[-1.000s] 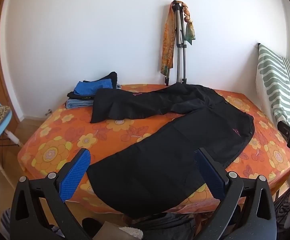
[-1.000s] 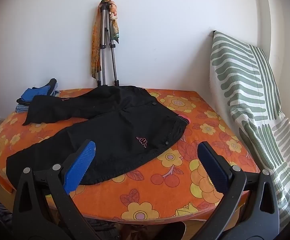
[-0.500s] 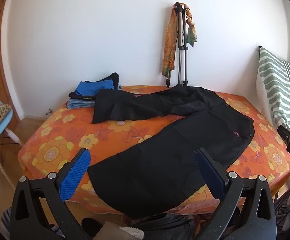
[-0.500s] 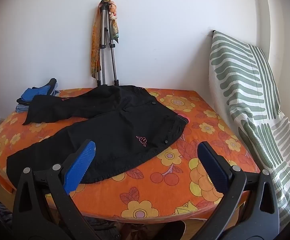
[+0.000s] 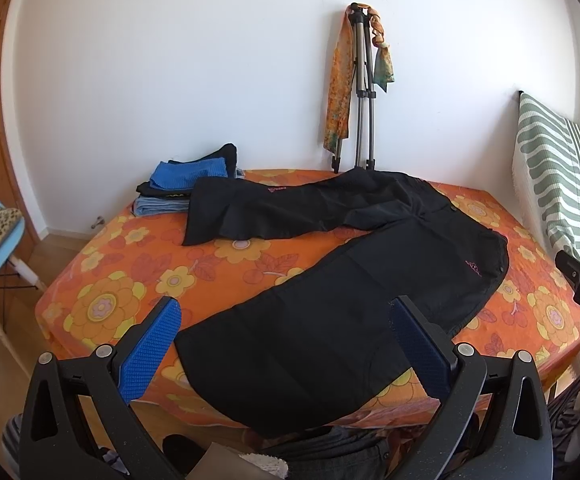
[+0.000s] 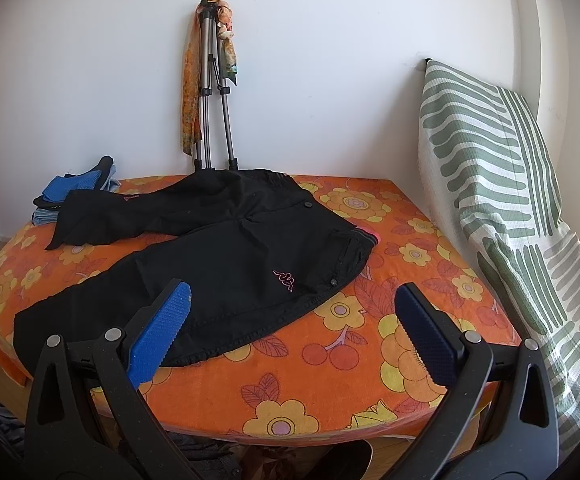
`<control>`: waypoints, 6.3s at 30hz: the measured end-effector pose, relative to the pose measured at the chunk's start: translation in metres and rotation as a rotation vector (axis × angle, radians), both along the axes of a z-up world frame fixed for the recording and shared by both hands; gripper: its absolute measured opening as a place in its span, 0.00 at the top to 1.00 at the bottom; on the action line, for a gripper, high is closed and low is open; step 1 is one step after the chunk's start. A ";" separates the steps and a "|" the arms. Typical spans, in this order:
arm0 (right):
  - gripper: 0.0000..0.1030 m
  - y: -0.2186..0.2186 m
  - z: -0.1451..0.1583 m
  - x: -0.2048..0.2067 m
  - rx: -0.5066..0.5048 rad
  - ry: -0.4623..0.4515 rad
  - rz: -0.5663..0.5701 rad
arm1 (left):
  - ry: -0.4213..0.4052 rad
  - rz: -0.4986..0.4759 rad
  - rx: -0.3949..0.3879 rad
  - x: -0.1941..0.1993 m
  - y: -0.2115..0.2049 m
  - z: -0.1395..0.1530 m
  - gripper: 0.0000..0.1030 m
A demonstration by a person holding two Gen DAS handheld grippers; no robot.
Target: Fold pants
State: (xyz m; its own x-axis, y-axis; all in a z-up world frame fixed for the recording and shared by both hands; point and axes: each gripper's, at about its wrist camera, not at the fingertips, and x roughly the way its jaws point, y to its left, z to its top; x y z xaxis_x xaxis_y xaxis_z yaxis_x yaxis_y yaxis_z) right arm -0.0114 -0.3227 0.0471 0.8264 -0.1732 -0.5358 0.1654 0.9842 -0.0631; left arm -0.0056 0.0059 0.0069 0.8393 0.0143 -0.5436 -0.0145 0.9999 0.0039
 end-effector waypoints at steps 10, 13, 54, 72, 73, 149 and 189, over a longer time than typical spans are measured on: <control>0.00 -0.002 -0.001 0.000 0.002 0.001 0.001 | 0.002 -0.003 -0.001 0.001 -0.001 0.000 0.00; 0.00 -0.002 -0.001 0.000 0.003 0.002 0.000 | 0.002 -0.003 -0.001 0.001 -0.001 0.000 0.00; 0.00 -0.004 -0.008 0.002 0.010 0.007 0.001 | 0.015 -0.002 -0.004 0.004 -0.001 -0.001 0.00; 0.00 -0.011 -0.001 0.011 -0.012 -0.018 0.052 | 0.055 -0.004 0.028 0.013 0.018 -0.009 0.00; 0.00 -0.011 -0.001 0.013 -0.026 -0.020 0.052 | 0.059 -0.008 0.029 0.014 0.020 -0.009 0.00; 0.43 0.130 -0.099 0.044 -0.150 0.464 0.878 | 0.203 0.021 -0.137 0.141 0.167 -0.036 0.69; 0.96 0.206 -0.125 0.064 -0.337 0.466 1.176 | 0.263 -0.122 -0.077 0.066 0.114 -0.051 0.69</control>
